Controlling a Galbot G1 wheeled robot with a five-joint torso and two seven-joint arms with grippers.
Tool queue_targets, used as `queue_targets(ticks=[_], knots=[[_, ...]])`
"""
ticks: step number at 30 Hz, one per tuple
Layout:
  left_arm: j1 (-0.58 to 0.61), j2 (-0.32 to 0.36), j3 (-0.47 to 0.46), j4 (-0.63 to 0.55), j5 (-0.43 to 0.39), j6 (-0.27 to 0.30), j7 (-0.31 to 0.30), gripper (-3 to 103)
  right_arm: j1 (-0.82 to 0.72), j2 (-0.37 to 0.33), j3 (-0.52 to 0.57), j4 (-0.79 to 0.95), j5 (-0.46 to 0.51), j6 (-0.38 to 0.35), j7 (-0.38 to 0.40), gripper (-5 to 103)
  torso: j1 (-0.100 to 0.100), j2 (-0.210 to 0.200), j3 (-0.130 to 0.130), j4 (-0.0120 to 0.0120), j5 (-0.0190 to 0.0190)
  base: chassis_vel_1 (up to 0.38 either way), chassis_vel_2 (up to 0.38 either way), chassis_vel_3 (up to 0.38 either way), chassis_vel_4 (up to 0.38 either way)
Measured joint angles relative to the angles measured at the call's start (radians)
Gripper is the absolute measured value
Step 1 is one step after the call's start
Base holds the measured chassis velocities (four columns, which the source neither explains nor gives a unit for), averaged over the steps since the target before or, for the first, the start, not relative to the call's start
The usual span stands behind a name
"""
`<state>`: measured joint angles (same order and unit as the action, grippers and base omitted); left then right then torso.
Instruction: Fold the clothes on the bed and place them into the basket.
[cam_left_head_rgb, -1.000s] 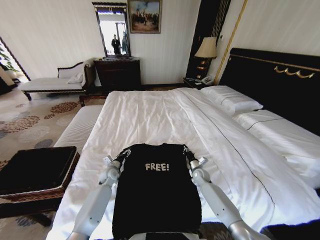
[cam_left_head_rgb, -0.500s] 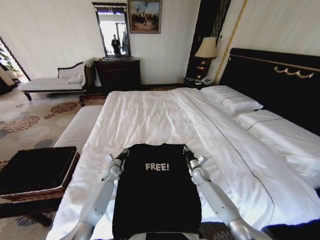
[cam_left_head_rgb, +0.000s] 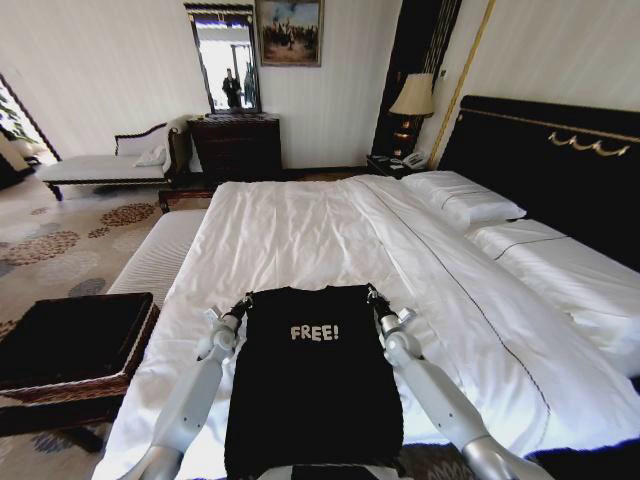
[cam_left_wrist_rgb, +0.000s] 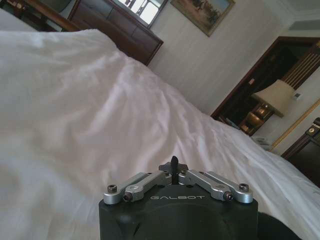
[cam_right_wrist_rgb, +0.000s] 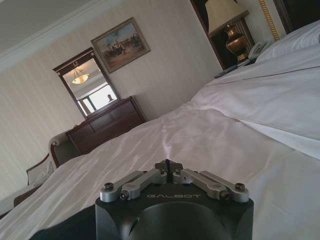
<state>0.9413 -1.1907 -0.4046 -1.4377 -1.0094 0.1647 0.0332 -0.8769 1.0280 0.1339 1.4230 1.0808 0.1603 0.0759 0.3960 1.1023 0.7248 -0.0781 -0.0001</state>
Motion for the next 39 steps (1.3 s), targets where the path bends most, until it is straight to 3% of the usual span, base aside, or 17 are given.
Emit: queue_targets(ticks=[4,9,19,25,28,39], knots=[[0.005,0.076,-0.030,-0.105,-0.101,0.005,0.010,0,0.040,-0.087,-0.040,0.121,0.108,-0.026,0.037,0,0.000,0.000,0.000,0.0003,-0.0002,0.000,0.000,0.000,0.000],[-0.060,0.107,-0.049,-0.144,-0.166,0.018,0.001,0,0.190,-0.123,-0.117,0.139,0.189,-0.029,0.050,0,0.000,0.000,0.000,0.0004,-0.0001,0.000,0.000,0.000,0.000],[-0.240,0.114,-0.008,-0.104,-0.205,0.041,-0.020,0,0.451,-0.105,-0.273,-0.010,0.235,-0.025,0.042,0,0.000,0.000,0.000,0.0001,0.0001,0.000,0.000,0.000,0.000],[-0.311,0.111,0.035,-0.038,-0.203,0.041,-0.025,0,0.484,-0.074,-0.284,-0.065,0.222,-0.002,0.026,0,0.000,0.000,0.000,0.0003,0.0000,0.000,0.000,0.000,0.000],[-0.289,0.112,0.037,-0.057,-0.203,0.041,-0.036,0,0.447,-0.081,-0.275,-0.047,0.211,0.001,0.025,0,0.001,0.000,0.000,0.0001,0.0006,0.000,0.000,0.000,0.000],[0.095,0.134,-0.047,-0.342,-0.158,0.030,-0.060,0,0.071,-0.214,-0.121,0.257,0.130,0.004,0.065,0,0.000,0.000,0.000,0.0003,0.0000,0.000,0.000,0.000,0.000]])
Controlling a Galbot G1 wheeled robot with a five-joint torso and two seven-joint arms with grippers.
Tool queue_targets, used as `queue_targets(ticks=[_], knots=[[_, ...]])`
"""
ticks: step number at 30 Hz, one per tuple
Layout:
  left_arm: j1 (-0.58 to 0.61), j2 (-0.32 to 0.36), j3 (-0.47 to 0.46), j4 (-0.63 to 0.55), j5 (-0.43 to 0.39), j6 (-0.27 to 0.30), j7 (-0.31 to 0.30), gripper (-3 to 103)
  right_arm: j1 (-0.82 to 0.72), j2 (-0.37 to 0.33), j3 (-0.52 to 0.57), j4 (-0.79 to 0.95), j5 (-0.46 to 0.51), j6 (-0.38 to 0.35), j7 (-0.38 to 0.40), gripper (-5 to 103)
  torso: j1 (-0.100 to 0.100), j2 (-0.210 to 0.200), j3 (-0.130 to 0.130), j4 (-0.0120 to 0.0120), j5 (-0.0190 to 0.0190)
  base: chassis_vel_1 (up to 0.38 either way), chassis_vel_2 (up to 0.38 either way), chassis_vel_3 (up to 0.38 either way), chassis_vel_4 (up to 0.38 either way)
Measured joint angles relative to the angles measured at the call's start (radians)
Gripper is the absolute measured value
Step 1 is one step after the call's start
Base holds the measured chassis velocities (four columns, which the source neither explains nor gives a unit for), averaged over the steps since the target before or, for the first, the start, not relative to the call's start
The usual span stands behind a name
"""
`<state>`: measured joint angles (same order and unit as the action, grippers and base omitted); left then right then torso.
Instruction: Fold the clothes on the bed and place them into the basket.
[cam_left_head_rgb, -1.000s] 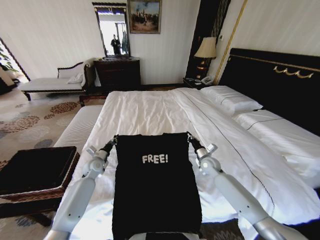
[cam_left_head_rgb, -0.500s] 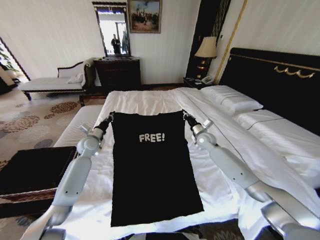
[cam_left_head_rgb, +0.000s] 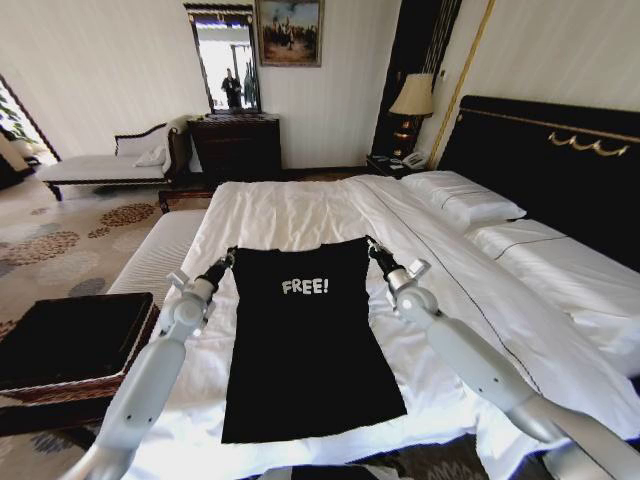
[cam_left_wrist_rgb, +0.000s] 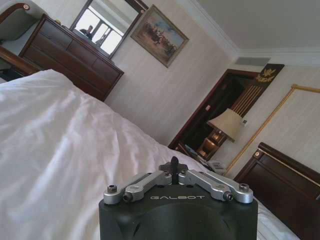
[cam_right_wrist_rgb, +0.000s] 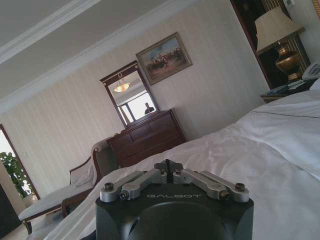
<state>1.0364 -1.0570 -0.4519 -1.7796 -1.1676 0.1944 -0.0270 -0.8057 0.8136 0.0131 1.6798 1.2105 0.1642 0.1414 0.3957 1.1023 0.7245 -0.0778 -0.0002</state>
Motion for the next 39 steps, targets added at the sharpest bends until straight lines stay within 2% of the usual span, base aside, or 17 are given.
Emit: queue_targets(ticks=[2,4,8,9,11,17,20,24,29,39], knots=[[0.063,0.001,-0.021,-0.065,0.010,0.001,-0.017,0,-0.074,-0.029,0.032,0.053,-0.010,-0.002,0.017,0,0.000,0.000,0.000,-0.0006,0.0008,0.000,0.000,0.000,0.000],[0.097,0.002,-0.031,-0.096,0.022,0.003,-0.026,0,-0.107,-0.042,0.050,0.077,-0.012,-0.004,0.023,0,0.000,0.000,0.000,-0.0004,0.0003,0.000,0.000,0.000,0.000],[0.258,0.004,-0.091,-0.217,0.067,0.026,-0.054,0,-0.256,-0.082,0.139,0.179,-0.013,-0.022,0.059,0,0.000,0.000,0.000,0.0002,0.0000,0.000,0.000,0.000,0.000],[0.258,0.004,-0.091,-0.217,0.067,0.026,-0.054,0,-0.256,-0.082,0.139,0.179,-0.013,-0.022,0.059,0,0.000,0.000,0.000,0.0002,0.0000,0.000,0.000,0.000,0.000],[0.391,-0.004,-0.159,-0.291,0.099,0.052,-0.070,0,-0.388,-0.093,0.201,0.238,-0.033,-0.032,0.073,0,0.000,0.000,0.000,0.0001,0.0004,0.000,0.000,0.000,0.000],[0.588,-0.037,-0.272,-0.357,0.168,0.095,-0.088,0,-0.624,-0.072,0.286,0.318,-0.113,-0.034,0.085,0,0.000,0.000,0.000,-0.0001,0.0001,0.000,0.000,0.000,0.000],[0.641,-0.047,-0.290,-0.372,0.179,0.106,-0.096,0,-0.679,-0.056,0.301,0.329,-0.142,-0.034,0.086,0,0.000,0.000,0.000,-0.0001,0.0002,0.000,0.000,0.000,0.000],[0.716,-0.071,-0.290,-0.399,0.204,0.115,-0.112,0,-0.754,-0.033,0.312,0.334,-0.182,-0.030,0.088,0,0.000,0.000,0.000,0.0000,0.0002,0.000,0.000,0.000,0.000],[0.810,-0.098,-0.261,-0.435,0.273,0.160,-0.147,0,-0.857,-0.010,0.343,0.345,-0.211,-0.018,0.088,0,0.000,0.000,0.000,-0.0001,0.0002,0.000,0.000,0.000,0.000],[0.912,-0.054,-0.211,-0.468,0.392,0.206,-0.172,0,-0.952,-0.015,0.370,0.363,-0.250,-0.021,0.113,0,0.000,0.000,0.000,-0.0001,0.0001,0.000,0.000,0.000,0.000]])
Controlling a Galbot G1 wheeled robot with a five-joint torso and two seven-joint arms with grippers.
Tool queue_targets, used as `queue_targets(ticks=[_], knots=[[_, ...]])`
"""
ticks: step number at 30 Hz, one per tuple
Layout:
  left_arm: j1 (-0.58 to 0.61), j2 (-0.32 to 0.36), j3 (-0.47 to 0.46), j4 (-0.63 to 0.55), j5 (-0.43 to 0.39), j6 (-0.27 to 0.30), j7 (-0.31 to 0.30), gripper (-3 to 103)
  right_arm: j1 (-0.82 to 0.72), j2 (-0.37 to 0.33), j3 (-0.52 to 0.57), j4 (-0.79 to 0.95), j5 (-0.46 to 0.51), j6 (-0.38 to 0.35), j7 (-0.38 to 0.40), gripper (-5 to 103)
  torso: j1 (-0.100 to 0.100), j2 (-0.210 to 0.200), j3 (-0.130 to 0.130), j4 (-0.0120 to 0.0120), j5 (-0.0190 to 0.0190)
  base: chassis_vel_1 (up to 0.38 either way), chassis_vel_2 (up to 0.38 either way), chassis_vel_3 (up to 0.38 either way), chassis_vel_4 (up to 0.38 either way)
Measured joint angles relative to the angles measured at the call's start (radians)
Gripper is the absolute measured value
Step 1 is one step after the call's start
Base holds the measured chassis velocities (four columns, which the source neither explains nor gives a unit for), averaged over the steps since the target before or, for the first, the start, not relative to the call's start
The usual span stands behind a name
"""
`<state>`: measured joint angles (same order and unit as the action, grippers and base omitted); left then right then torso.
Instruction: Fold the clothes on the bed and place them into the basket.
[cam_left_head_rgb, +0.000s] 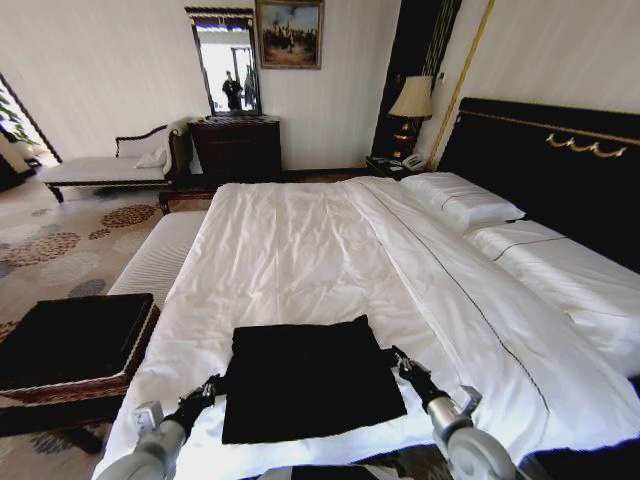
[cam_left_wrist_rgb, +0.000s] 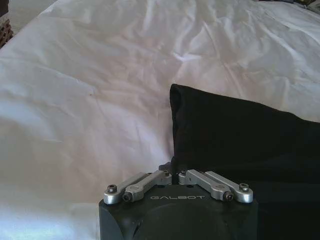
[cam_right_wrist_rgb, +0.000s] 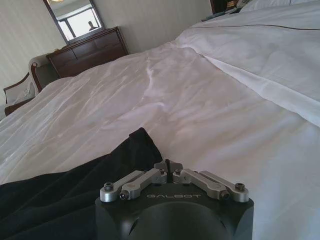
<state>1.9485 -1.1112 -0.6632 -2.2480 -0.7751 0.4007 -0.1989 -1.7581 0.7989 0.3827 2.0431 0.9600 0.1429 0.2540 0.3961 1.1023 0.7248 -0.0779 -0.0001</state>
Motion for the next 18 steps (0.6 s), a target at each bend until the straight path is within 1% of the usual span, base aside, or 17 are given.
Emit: queue_targets(ticks=[8,13,18], knots=[[0.029,0.014,0.000,-0.016,0.022,0.020,-0.016,0,-0.050,0.011,-0.006,0.012,-0.035,-0.002,0.023,0,0.000,0.000,0.000,0.0001,0.0001,0.000,0.000,0.000,0.000],[0.018,0.019,-0.014,0.005,0.021,0.018,-0.019,0,-0.114,0.015,0.003,0.053,-0.052,0.005,0.054,0,0.000,0.000,0.000,0.0000,-0.0001,0.000,0.000,0.000,0.000],[0.011,0.008,0.003,0.001,0.018,0.011,-0.019,0,-0.130,0.023,0.005,0.066,-0.063,0.006,0.066,0,0.000,0.000,0.000,0.0001,0.0000,0.000,0.000,0.000,0.000]])
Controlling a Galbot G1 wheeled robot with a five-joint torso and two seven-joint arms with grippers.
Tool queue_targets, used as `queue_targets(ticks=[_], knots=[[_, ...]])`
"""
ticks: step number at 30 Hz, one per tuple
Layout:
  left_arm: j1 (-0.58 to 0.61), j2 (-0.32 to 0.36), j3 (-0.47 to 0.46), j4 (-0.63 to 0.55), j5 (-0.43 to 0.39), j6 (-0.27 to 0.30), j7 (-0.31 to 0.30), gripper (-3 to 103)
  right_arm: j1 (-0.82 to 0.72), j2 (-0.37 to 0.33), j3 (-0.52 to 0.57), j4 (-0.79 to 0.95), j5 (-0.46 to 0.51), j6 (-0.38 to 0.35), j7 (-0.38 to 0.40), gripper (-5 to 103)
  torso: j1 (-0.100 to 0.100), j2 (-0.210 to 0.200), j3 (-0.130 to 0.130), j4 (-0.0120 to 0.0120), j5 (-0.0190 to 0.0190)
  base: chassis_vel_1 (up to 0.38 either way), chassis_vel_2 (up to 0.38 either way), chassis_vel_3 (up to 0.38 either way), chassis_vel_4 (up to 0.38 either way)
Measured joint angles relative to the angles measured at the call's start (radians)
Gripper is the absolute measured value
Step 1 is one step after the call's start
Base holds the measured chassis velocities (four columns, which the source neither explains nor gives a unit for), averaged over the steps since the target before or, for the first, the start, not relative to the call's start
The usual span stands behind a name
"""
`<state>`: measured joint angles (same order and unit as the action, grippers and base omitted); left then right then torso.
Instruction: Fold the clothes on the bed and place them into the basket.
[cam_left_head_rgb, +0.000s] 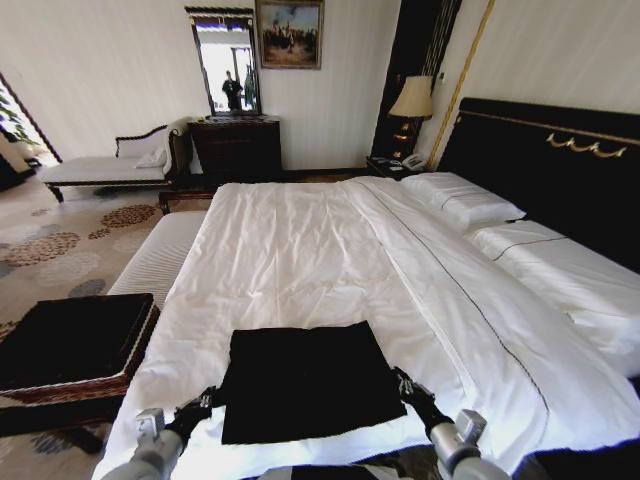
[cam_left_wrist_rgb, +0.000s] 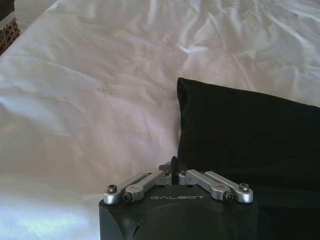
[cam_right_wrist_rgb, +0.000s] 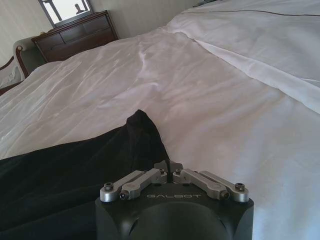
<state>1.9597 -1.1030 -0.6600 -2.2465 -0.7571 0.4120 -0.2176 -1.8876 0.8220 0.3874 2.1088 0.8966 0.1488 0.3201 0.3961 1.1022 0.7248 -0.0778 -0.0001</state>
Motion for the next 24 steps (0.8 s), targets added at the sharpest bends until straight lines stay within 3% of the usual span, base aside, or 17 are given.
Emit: queue_targets(ticks=[12,15,18,20,21,22,24], knots=[[0.021,-0.008,0.030,-0.024,0.009,0.009,-0.015,-2,0.032,0.029,-0.020,-0.038,-0.032,0.001,0.020,-3,0.000,0.000,0.000,0.0000,0.0002,0.000,0.000,0.000,0.000],[0.023,-0.012,0.035,-0.031,0.008,0.021,-0.029,2,0.039,0.029,-0.020,-0.039,-0.032,0.001,0.028,7,0.000,0.000,0.000,-0.0001,0.0001,0.000,0.000,0.000,0.000],[0.031,-0.024,0.043,-0.056,0.012,0.040,-0.037,16,0.048,0.025,-0.016,-0.037,-0.032,0.001,0.048,22,0.000,0.000,0.000,-0.0001,0.0000,0.000,0.000,0.000,0.000],[0.032,-0.026,0.043,-0.060,0.013,0.040,-0.037,16,0.048,0.025,-0.015,-0.036,-0.032,0.001,0.050,22,0.000,0.000,0.000,0.0000,0.0000,0.000,0.000,0.000,0.000],[0.034,-0.031,0.042,-0.073,0.019,0.039,-0.037,22,0.050,0.023,-0.012,-0.030,-0.033,0.001,0.055,27,0.000,0.000,0.000,-0.0001,0.0000,0.000,0.000,0.000,0.000],[0.035,-0.043,0.024,-0.104,0.023,0.019,-0.034,32,0.054,0.022,-0.004,-0.011,-0.039,0.001,0.066,33,0.000,0.000,0.000,-0.0001,0.0001,0.000,0.000,0.000,0.000],[0.025,-0.053,-0.009,-0.134,0.007,-0.025,-0.017,38,0.064,0.021,0.007,0.011,-0.042,0.002,0.077,44,0.000,0.000,0.000,0.0000,0.0002,0.000,0.000,0.000,0.000]])
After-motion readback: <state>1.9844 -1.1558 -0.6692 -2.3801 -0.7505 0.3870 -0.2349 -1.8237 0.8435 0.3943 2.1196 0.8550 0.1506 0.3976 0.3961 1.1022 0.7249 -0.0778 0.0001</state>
